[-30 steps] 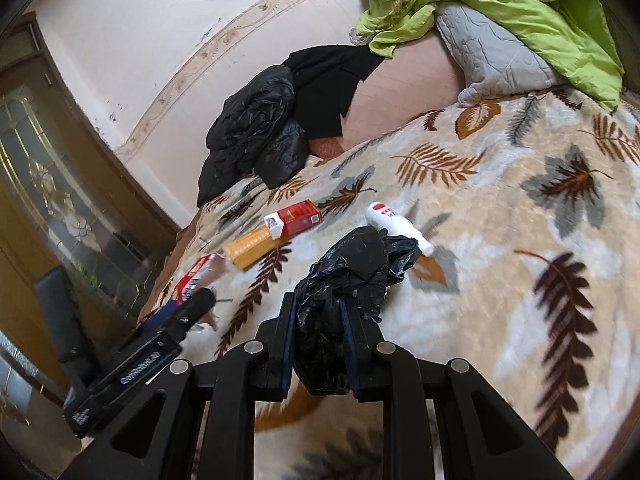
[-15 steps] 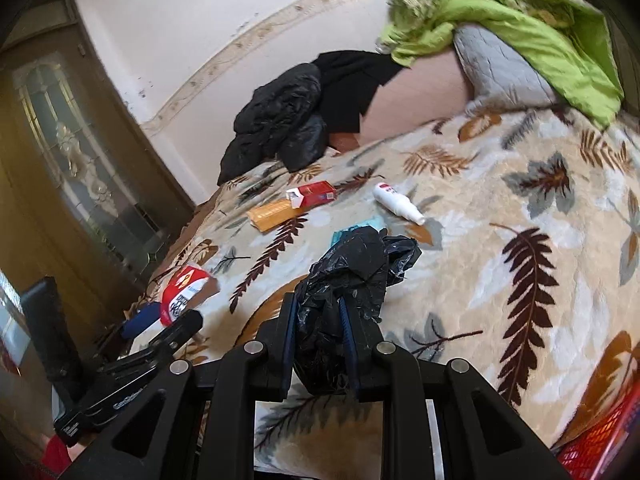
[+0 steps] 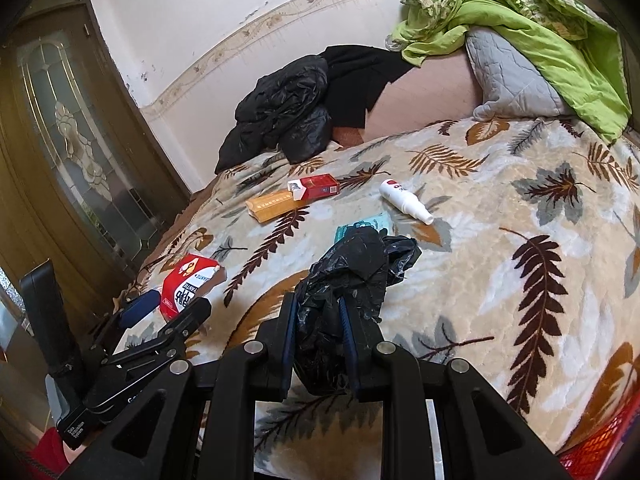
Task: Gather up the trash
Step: 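Hold the tissue pack up with the left gripper while the right gripper holds the black bag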
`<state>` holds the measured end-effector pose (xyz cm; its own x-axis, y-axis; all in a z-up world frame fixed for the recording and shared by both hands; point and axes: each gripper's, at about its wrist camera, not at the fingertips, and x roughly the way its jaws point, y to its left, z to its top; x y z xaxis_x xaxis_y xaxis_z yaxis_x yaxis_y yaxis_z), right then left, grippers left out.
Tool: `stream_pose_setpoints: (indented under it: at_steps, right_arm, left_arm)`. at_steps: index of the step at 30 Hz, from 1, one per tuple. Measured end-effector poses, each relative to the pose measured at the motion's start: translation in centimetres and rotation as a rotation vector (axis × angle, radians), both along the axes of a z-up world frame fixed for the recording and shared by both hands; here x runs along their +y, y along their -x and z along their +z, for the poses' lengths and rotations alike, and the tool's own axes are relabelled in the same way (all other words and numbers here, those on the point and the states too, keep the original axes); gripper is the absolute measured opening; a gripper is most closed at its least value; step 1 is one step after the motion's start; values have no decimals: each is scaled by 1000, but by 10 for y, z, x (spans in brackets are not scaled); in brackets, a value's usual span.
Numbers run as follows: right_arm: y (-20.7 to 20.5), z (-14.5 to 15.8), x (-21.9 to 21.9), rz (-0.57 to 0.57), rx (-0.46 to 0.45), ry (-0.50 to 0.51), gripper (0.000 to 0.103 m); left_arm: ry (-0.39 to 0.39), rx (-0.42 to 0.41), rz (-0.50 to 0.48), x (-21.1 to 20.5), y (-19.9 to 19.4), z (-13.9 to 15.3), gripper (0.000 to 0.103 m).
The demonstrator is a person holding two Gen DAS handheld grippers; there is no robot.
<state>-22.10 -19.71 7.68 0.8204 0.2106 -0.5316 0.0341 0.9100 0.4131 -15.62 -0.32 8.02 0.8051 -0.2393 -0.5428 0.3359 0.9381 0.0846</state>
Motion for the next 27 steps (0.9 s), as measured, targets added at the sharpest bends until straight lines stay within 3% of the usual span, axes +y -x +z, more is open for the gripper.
stream_pose_setpoints:
  at_steps: [27]
  right_arm:
    - [-2,-2,-2,-2,5,2,22]
  left_arm:
    - [-1,2,-9,-7,2,-4,83]
